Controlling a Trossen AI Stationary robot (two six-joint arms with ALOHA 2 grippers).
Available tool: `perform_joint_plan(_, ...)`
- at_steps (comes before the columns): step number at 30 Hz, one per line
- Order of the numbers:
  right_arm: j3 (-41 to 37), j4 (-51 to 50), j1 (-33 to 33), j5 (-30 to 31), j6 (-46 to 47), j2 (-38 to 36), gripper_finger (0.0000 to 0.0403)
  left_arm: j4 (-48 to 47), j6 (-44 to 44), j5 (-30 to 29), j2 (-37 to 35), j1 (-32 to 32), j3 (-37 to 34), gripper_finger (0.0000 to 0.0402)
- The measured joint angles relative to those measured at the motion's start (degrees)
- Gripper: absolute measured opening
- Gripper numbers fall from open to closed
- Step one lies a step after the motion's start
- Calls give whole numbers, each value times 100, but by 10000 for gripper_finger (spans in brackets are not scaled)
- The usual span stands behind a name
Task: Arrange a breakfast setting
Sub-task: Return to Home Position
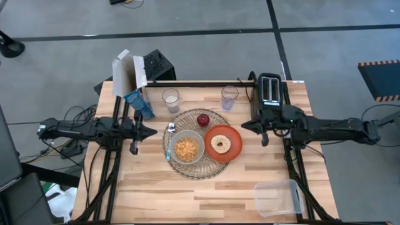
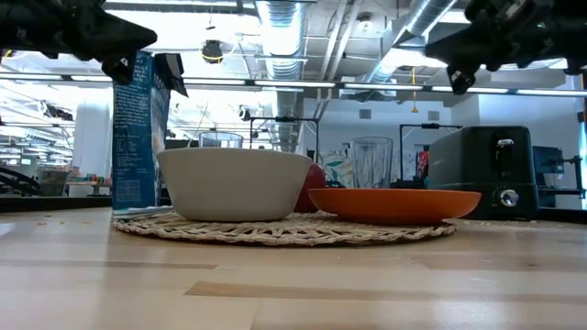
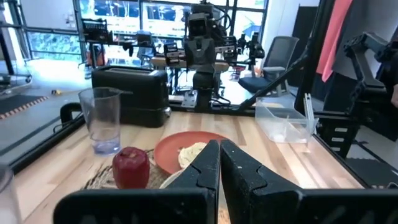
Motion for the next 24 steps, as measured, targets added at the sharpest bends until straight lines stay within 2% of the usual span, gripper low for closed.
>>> perform_joint_plan(7,-429,-50,8,83,106,-676,26,-475,-51,-3,-426,6,-2,0)
perform_joint_plan(10,-618,-183,8,282,219,-979,28,-644,-60,-24,-578,6,-2,0)
perform_joint_plan(17,-1014,-335,8,307,402,-1587,32,-845,-73,-62,-836,6,-25,0)
perform_joint_plan(24,-1540,-162,10,430,632,-2147,29,-617,-232,-210,-1321,6,-629,0)
